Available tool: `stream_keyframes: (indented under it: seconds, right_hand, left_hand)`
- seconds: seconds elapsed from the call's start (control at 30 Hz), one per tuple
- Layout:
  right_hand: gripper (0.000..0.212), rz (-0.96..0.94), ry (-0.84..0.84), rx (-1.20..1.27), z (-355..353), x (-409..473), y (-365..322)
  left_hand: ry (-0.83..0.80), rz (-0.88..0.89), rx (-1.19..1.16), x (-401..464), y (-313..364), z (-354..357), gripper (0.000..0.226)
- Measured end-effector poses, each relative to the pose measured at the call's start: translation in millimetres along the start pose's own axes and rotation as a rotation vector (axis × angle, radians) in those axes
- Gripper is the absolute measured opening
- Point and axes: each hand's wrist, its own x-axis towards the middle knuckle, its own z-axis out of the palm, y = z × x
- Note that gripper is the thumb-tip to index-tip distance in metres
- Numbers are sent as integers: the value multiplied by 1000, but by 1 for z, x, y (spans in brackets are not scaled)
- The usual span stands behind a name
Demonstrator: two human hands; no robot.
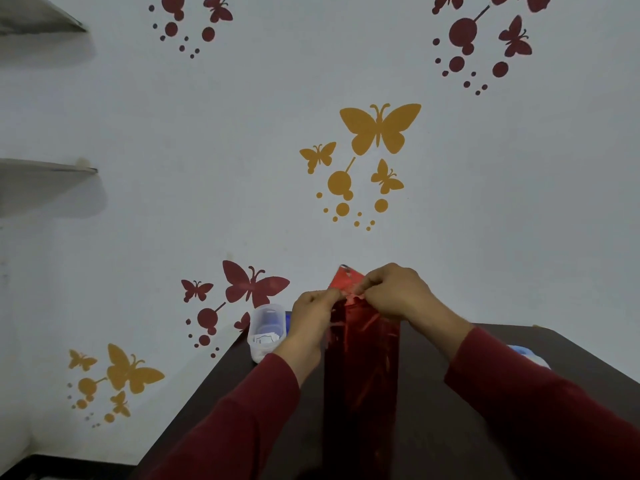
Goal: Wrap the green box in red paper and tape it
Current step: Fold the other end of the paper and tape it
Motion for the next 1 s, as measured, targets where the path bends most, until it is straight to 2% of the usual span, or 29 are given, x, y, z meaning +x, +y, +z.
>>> stream_keyframes:
  seconds: [0.1, 0.17, 0.23, 0.3, 0.37, 0.43, 0.5, 0.57, 0.6, 0.67, 0.73, 0.8, 0.9, 1.0]
  right_hand:
    - [39, -1, -81, 66, -5, -16, 2]
    - [34, -35, -112, 99, -8, -25, 5]
    - [26, -109, -134, 150, -6, -34, 13]
    - [37, -229, -107, 150, 7, -42, 23]
    - [42, -315, 45, 162, 23, -45, 35]
    - [33, -355, 179, 231, 34, -45, 45]
    - [34, -306, 170, 369, 34, -43, 52]
    - [49, -240, 101, 467, 31, -40, 58]
    - [58, -212, 67, 503, 29, -37, 60]
    - [70, -178, -4, 566, 23, -34, 63]
    - [77, -164, -56, 559, 15, -33, 63]
    - [84, -160, -83, 533, 11, -32, 62]
    - [90, -187, -122, 512, 9, -31, 63]
    - [87, -202, -146, 506, 8, -31, 65]
  left_hand:
    - [8, 14, 114, -2, -1, 0, 22]
    - [-57, -56, 80, -10, 6, 1, 24]
    - [-129, -113, 48, -16, 13, 1, 26]
    - [-108, -79, 102, -21, 21, -3, 19]
    - [5, 100, 240, -22, 24, -12, 7]
    - [27, 354, 471, -22, 27, -25, 27]
    - [-98, 530, 703, -17, 32, -36, 58]
    - [-237, 603, 904, -6, 38, -39, 71]
    - [-293, 627, 970, 0, 42, -38, 67]
    - [-379, 664, 1029, 3, 54, -31, 42]
    - [-448, 657, 979, 2, 69, -23, 21]
    - [-472, 634, 935, 2, 83, -18, 15]
    - [-439, 621, 918, 4, 94, -16, 15]
    - [-267, 666, 770, 2, 95, -13, 15]
